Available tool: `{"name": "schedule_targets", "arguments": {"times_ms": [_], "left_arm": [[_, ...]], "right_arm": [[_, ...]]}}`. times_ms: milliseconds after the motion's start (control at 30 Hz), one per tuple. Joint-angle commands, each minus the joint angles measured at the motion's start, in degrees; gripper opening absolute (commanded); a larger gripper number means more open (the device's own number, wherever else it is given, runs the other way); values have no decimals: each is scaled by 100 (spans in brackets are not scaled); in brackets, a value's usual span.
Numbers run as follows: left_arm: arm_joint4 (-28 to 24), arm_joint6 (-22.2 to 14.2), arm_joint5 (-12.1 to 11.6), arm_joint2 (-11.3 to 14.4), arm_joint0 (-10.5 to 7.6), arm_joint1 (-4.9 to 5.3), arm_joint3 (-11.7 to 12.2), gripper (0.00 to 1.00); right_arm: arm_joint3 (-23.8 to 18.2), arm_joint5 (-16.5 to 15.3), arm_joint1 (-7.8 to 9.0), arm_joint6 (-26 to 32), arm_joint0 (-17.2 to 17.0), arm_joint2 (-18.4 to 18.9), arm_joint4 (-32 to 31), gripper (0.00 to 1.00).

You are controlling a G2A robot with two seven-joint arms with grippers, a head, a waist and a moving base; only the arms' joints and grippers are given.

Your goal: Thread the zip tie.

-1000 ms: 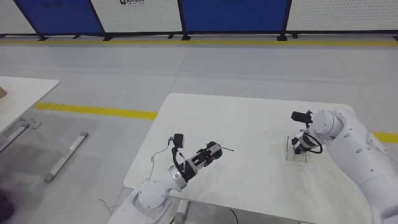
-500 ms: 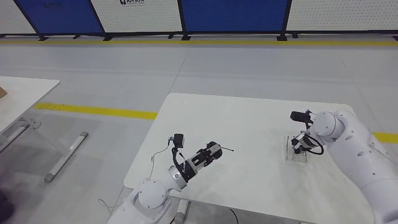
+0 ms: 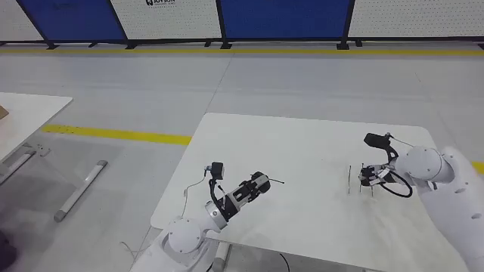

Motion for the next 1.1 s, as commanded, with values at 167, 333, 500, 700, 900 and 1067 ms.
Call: {"name": "schedule_targets", "arguments": {"times_ms": [167, 333, 500, 700, 900, 1067], "left_arm": [[0, 0, 0, 0, 0, 0, 0, 0], [0, 0, 0, 0, 0, 0, 0, 0], [0, 0, 0, 0, 0, 0, 0, 0], [0, 0, 0, 0, 0, 0, 0, 0], [0, 0, 0, 0, 0, 0, 0, 0], [0, 0, 0, 0, 0, 0, 0, 0]], "right_arm": [[-899, -52, 264, -490, -815, 930, 212, 0], [-1064, -39, 307, -453, -979, 1065, 240, 0], [-1064, -39, 307, -453, -979, 1065, 240, 0], [-1065, -46, 305, -479, -1000, 1051, 233, 0], [-1246, -70, 196, -1279, -1262, 832, 661, 0], [-1958, 33, 194, -2402, -1745, 1228, 1166, 0]]}}
